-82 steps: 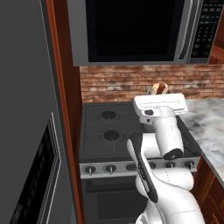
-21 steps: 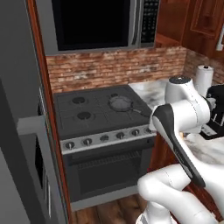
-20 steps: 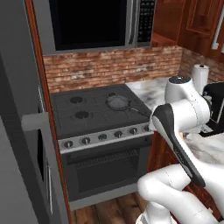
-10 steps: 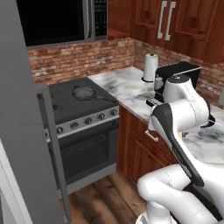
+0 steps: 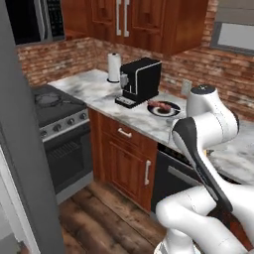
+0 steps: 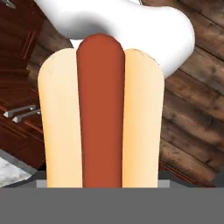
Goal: Place the cold items (orange and bell pepper) from the fridge in one tupperware on the dining counter. Place the warm items (hot dog and kebab skewer) in the stove area in another tupperware.
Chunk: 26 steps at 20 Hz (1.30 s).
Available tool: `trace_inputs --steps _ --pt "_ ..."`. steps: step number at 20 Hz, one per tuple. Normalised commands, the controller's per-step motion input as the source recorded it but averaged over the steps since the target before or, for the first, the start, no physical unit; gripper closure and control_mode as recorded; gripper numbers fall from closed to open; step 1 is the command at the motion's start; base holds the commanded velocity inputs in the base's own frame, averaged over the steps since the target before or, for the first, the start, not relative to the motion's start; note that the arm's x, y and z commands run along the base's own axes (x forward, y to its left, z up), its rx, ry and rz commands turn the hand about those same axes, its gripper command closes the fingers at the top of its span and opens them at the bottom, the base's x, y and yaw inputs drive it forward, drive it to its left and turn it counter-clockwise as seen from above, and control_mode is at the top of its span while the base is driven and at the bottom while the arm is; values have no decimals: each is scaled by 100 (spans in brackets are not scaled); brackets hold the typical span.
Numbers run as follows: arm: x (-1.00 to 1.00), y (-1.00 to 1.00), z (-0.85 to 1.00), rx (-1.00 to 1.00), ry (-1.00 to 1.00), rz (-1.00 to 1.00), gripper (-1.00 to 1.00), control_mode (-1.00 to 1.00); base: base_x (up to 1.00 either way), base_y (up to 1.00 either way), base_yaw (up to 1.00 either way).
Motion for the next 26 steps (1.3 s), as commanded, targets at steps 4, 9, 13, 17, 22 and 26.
trace_inputs --steps 4,9,13,17,22,26 --pt "0 0 0 0 0 0 100 100 -78 11 -49" --pt "0 0 0 0 0 0 100 100 -74 13 -52" --pt "0 0 0 0 0 0 100 100 -92 2 -57" --pt "0 0 0 0 0 0 100 100 -100 11 -52" --pt "0 0 0 0 0 0 100 100 -100 21 -49" --pt "0 0 0 0 0 0 100 100 -100 32 -47"
